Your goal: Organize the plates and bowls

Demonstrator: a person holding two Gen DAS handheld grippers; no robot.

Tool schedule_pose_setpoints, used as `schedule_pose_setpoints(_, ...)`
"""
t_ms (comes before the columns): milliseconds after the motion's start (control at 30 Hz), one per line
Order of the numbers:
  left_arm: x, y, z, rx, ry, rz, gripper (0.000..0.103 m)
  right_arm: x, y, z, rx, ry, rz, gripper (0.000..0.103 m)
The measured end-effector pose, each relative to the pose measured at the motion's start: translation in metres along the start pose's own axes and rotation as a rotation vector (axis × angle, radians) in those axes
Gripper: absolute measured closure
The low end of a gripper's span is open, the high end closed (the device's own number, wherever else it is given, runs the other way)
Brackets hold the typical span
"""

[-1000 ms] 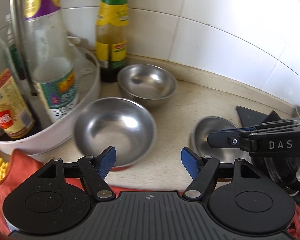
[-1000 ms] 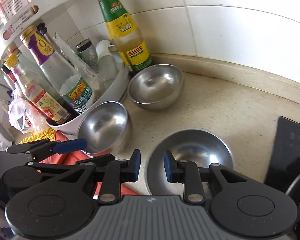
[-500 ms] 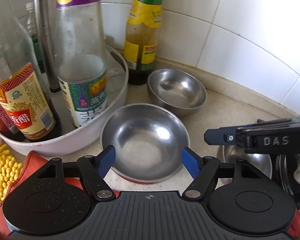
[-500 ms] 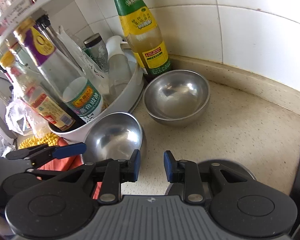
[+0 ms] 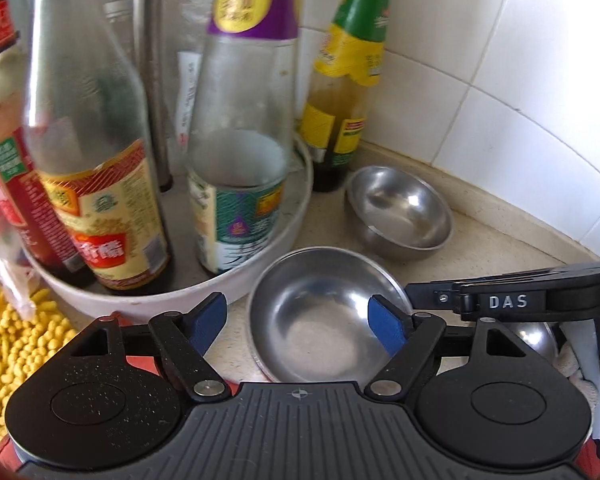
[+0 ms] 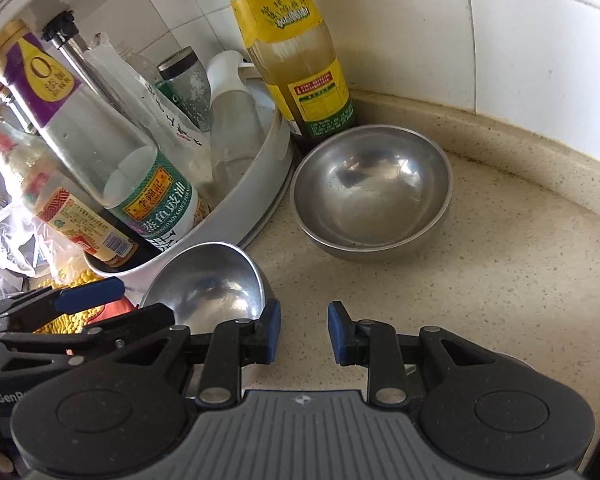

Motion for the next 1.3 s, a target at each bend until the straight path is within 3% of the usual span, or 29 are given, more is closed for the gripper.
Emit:
schedule_pose_setpoints(200,-0.010,-0.014,-0.006,-0.003,0.019,-0.046,0.021,0.000,0.002,-0.001,0.024,-0.021,0.017,0.077)
schedule_pose_setpoints(367,-0.012,-0.025,-0.006,-0.014,0.026,-0.072,0.028,0.001,0.003,-0.008,0.040,-0.018,0.028,0.077)
schedule_pose_setpoints(500,-0.013,-0.031,-0.007,-0.010,0.023,-0.079,0.033,0.002,0.008,-0.012,0.085,-0.040,0.042,0.068)
schedule_pose_setpoints(700,-0.012,-0.039,-0.004,-0.014,0.012,-0.084,0.039,0.001,-0.012,-0.028,0.077,0.026,-0.009,0.068)
schedule_pose_setpoints(933,-0.017,-0.048,0.005,0.001,-0.024,-0.106,0.040,-0.009,-0.041,-0.024,0.090,-0.030,-0.090,0.072)
schedule_pose_setpoints(1300,-0.014,-0.045,0.017,-0.027,-0.046,-0.089,0.040,-0.011,-0.025,-0.014,0.083,-0.062,-0.067,0.074)
Point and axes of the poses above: each gripper's, at about its wrist camera, not at the fingertips, and y roughly against the way its jaws point, z to its right, x to its top, the point moved 8 cm from there along -y, roughly the way its jaws point, and after that the axes turned 10 degrees about -z, right-handed, at the moved point
